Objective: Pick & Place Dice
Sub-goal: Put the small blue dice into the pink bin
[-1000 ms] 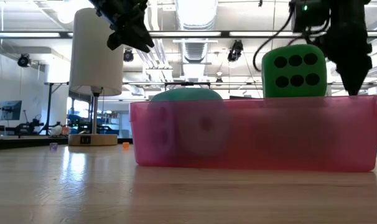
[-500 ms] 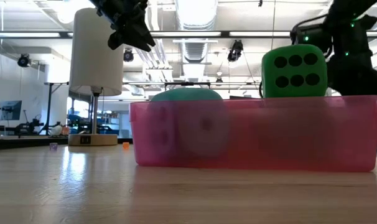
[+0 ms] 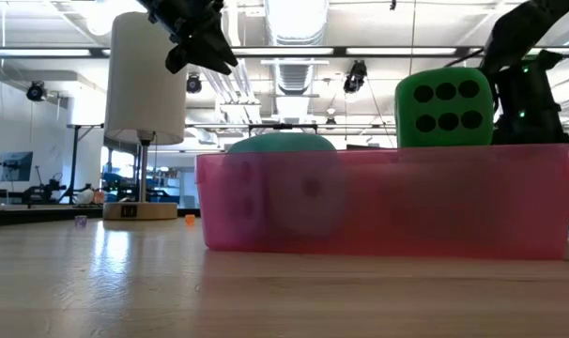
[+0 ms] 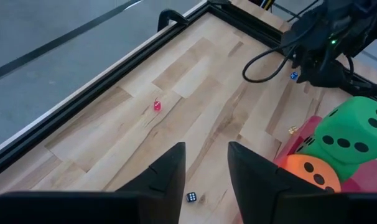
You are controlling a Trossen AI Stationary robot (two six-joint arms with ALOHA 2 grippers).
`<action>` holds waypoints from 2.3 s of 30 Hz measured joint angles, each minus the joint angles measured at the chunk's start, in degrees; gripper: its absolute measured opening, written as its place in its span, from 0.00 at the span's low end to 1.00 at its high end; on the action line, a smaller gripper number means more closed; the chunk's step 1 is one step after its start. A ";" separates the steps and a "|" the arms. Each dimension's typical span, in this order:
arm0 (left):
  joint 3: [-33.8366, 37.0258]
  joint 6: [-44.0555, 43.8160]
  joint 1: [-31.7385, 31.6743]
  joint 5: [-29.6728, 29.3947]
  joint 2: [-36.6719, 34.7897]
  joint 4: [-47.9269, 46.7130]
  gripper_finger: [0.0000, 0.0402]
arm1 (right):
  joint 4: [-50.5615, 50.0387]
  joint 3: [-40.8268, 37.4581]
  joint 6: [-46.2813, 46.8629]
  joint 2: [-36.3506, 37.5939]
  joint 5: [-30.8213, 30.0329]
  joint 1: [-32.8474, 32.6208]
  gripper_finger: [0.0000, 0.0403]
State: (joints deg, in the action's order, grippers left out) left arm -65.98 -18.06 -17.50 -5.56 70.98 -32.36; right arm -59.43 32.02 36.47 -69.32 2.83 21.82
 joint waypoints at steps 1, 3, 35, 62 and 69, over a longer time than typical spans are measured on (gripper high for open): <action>0.00 0.00 0.00 0.00 -0.02 0.00 0.31 | 0.10 -0.19 0.00 -0.68 -0.02 0.00 0.56; 0.00 0.00 0.00 0.00 0.00 0.00 0.32 | 0.22 -0.56 -0.29 -2.28 -0.01 -0.02 0.56; 0.00 0.13 0.02 0.00 0.00 0.00 0.32 | 2.68 -1.63 -3.43 -6.79 -1.25 -0.07 0.12; 0.00 1.37 0.02 0.01 -0.01 -0.04 0.31 | -0.93 14.37 1.11 3.47 -6.15 -0.13 0.14; 0.00 1.57 0.02 0.00 0.00 -0.10 0.32 | -1.95 23.97 -1.56 3.81 -7.18 -0.17 0.14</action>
State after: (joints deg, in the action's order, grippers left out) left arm -65.98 -16.49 -17.47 -5.56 70.98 -32.46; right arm -61.38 55.99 34.91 -65.52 -4.35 21.65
